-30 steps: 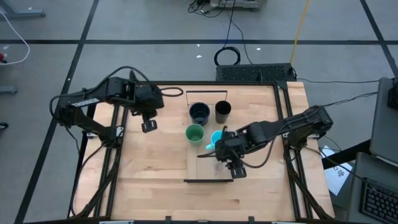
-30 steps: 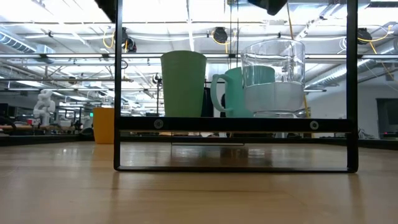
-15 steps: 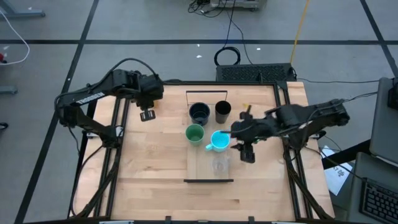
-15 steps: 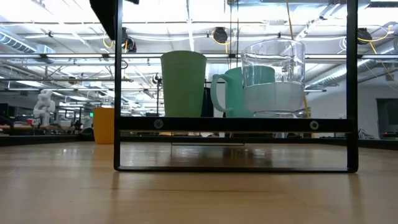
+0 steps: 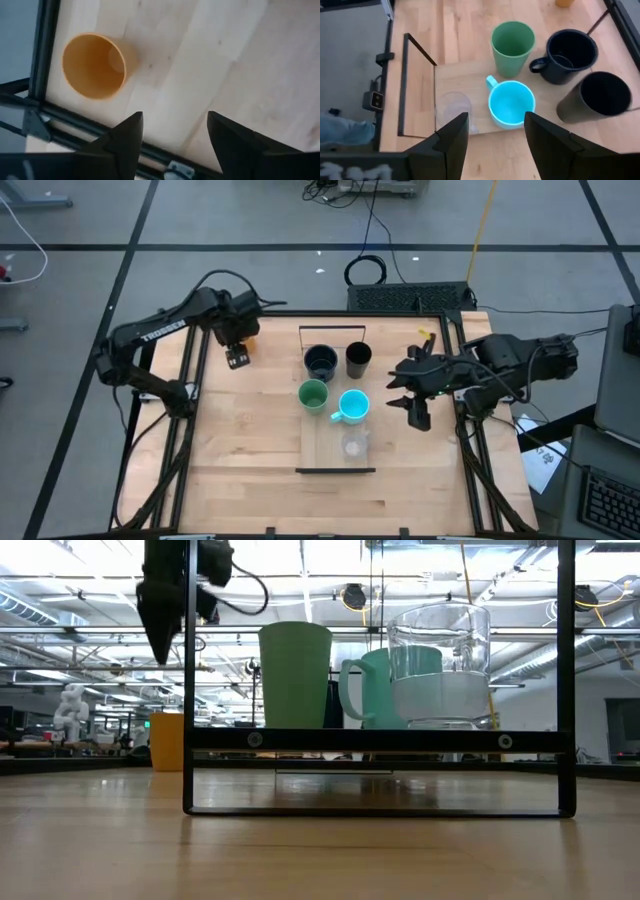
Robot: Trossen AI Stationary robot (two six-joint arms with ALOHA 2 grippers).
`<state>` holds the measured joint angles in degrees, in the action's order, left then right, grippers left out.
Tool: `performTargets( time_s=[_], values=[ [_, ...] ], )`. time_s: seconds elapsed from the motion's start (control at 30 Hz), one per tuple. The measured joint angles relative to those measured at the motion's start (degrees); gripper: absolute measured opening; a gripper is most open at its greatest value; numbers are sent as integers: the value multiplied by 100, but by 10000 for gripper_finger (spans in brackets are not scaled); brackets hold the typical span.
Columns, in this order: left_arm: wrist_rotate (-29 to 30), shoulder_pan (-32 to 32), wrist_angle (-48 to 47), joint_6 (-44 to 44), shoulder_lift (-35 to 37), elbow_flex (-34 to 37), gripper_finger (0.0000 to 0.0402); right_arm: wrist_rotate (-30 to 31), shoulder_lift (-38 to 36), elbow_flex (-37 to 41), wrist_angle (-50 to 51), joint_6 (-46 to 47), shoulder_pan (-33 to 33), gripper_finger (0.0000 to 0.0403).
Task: Stack small to large cups/mugs on shelf
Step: Put the yellow cup on the shelf
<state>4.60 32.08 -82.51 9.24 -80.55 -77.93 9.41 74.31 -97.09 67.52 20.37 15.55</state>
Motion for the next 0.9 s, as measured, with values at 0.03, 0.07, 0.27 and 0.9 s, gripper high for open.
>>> performTargets(
  time_s=[0.03, 0.07, 0.27, 0.9],
  values=[
    [-15, 80, 141, 54, -4, 105, 224, 18, -18, -1, 44, -5, 0, 185],
    [-14, 159, 276, 110, -9, 192, 224, 80, -29, -1, 98, -9, 0, 185],
    [-200, 628, 1067, 266, -7, 473, 210, 110, -74, -1, 197, -4, 0, 185],
    [-944, 1657, 1731, 912, -780, 756, 202, 127, -92, -1, 93, 11, -546, 185]
  ],
)
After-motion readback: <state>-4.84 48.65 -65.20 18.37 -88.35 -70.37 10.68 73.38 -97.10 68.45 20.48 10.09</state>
